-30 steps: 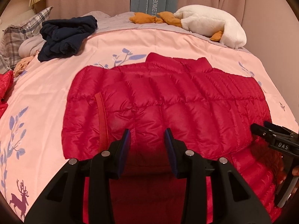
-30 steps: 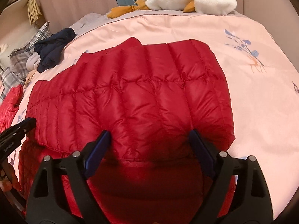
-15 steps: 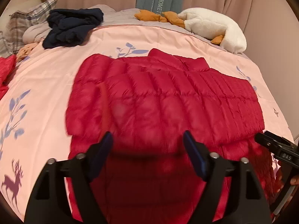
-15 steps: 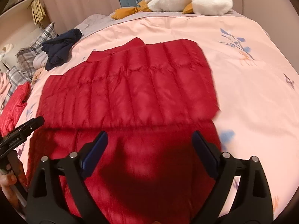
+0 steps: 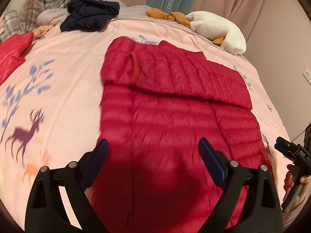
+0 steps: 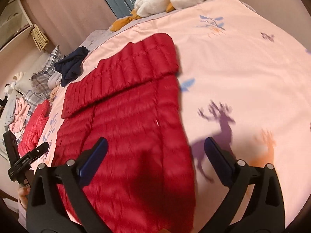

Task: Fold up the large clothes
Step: 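Move both grippers to the hem of the jacket, then close both grippers on the jacket hem, then lift the hem with both grippers and fold it toward the collar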

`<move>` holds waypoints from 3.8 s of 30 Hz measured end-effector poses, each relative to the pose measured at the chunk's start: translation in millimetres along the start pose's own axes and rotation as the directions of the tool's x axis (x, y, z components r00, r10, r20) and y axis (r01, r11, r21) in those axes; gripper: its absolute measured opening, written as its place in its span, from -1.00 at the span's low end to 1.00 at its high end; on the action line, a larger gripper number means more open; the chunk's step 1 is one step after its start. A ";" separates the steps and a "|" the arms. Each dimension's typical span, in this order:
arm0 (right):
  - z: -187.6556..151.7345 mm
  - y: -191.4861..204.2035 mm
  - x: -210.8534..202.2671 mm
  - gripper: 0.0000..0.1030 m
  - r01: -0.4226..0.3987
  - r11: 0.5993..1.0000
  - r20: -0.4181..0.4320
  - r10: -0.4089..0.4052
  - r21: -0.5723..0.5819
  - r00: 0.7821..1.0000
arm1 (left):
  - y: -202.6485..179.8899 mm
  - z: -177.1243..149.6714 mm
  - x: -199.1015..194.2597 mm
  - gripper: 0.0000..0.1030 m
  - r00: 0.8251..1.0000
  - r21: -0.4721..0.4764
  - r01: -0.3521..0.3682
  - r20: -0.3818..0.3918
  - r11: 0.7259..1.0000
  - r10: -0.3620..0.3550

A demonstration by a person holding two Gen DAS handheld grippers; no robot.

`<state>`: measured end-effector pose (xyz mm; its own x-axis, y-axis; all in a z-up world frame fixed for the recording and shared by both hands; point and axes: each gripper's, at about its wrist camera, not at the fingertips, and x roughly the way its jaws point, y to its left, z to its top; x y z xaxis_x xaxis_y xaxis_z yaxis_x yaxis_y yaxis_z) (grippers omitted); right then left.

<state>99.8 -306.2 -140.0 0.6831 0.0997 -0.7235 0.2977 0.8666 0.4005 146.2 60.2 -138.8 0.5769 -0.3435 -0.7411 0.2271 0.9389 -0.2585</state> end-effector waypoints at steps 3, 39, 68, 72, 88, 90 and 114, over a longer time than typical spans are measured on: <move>-22.8 -8.4 -11.1 0.96 -0.009 1.000 -0.022 0.009 0.023 1.000 | 13.3 -17.7 -15.0 0.81 1.000 -0.044 0.004 -0.007 0.999 -0.004; -58.6 2.1 14.9 0.96 -0.322 0.934 -0.139 0.343 0.152 0.929 | 45.8 -84.5 -3.9 0.85 0.845 -0.377 0.483 -0.037 0.790 -0.534; -90.4 8.6 14.7 -0.36 -0.361 0.912 -0.143 0.391 0.198 0.909 | 47.9 -94.6 9.0 -0.38 0.848 -0.411 0.457 -0.064 0.789 -0.525; -94.0 7.3 10.8 -0.56 -0.354 0.914 -0.116 0.380 0.199 0.918 | 51.7 -95.4 6.1 -0.62 0.851 -0.425 0.460 -0.039 0.779 -0.524; -85.2 39.0 -33.0 -0.70 -0.423 0.905 -0.012 0.424 0.052 0.906 | 36.4 -70.0 -34.2 -0.70 0.830 -0.321 0.543 0.067 0.776 -0.554; -84.6 39.9 -35.7 -0.70 -0.429 0.902 -0.008 0.430 0.047 0.903 | 36.1 -68.2 -35.0 -0.70 0.831 -0.316 0.543 0.067 0.778 -0.552; -76.1 55.0 -66.7 -0.71 -0.492 0.870 0.003 0.492 -0.038 0.870 | 21.7 -52.5 -59.3 -0.70 0.853 -0.220 0.517 0.052 0.827 -0.520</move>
<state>19.8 -228.0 -112.4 0.7435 0.5116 -0.4306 -0.1024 0.7234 0.6827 75.7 102.0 -133.0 0.4151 -0.7818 -0.4653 0.3137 0.6031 -0.7334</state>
